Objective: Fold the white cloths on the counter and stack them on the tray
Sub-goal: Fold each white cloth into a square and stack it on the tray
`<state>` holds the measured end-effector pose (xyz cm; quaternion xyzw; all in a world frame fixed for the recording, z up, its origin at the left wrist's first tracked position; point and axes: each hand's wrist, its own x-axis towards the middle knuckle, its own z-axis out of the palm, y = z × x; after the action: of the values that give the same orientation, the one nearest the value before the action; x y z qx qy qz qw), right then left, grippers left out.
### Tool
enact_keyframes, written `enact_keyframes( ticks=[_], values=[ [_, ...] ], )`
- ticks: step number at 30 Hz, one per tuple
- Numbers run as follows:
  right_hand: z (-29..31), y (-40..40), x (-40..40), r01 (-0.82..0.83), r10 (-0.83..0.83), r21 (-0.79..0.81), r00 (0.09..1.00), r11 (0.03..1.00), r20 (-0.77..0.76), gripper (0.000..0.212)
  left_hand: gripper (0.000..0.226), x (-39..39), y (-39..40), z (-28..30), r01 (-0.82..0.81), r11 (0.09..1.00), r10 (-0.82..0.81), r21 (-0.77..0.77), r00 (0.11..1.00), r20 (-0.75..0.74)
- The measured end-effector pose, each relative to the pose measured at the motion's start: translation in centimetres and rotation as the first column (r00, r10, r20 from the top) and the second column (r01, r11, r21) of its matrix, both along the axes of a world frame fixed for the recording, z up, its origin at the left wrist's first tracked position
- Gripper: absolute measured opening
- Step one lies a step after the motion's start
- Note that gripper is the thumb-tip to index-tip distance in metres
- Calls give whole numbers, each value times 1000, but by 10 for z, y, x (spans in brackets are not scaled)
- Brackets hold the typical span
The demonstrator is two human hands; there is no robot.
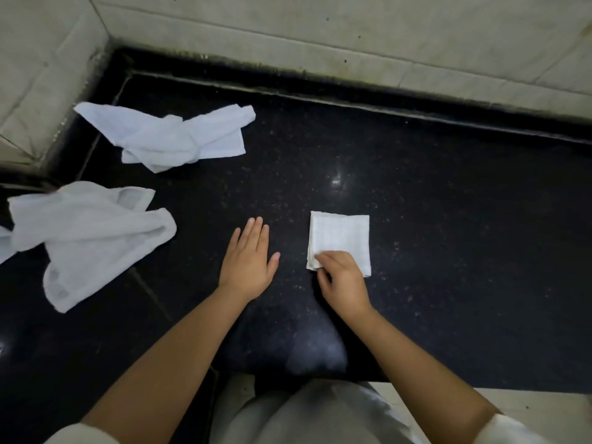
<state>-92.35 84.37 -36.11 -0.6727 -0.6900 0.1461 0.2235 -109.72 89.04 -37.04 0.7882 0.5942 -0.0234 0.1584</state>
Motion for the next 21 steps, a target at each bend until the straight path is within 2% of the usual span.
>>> enact_keyframes(
  ticks=[1,3,6,8,9,11,13,14,15,17,21],
  values=[
    [3,1,-2,38,-38,1,999,999,-33,17,61,0,0,0,-1,1000,1,1,1000,-3],
    [15,4,-6,175,-174,-10,964,984,-202,18,61,-1,-1,0,4,1000,-4,3,1000,-11],
    [37,13,-5,374,-362,-77,794,924,-489,19,60,0,-1,0,4,1000,-4,13,1000,-14],
    [44,20,-3,444,-406,-80,713,892,-571,19,61,0,-1,1,4,1000,-4,16,1000,-16],
    [45,21,-3,451,-398,-56,713,891,-577,19,60,0,-1,2,8,1000,-8,10,1000,-21],
    [39,21,-5,379,-319,29,815,925,-483,16,60,0,-1,2,4,1000,-3,2,1000,-18],
    [21,14,-7,174,-155,57,956,983,-248,17,60,0,-2,2,3,1000,-2,8,1000,-13],
    [11,9,-7,55,-50,32,991,998,-121,20,60,0,-2,2,7,1000,-7,12,1000,-14],
    [2,3,-5,-40,40,-22,999,999,-19,24,60,0,-2,2,10,1000,-10,18,1000,-8],
    [-7,-4,-1,-117,125,-97,988,988,87,33,60,0,-1,0,12,1000,-12,24,1000,-5],
    [1,-10,12,-182,187,-41,963,982,194,38,58,-1,-2,1,-4,1000,3,31,998,57]
  ],
)
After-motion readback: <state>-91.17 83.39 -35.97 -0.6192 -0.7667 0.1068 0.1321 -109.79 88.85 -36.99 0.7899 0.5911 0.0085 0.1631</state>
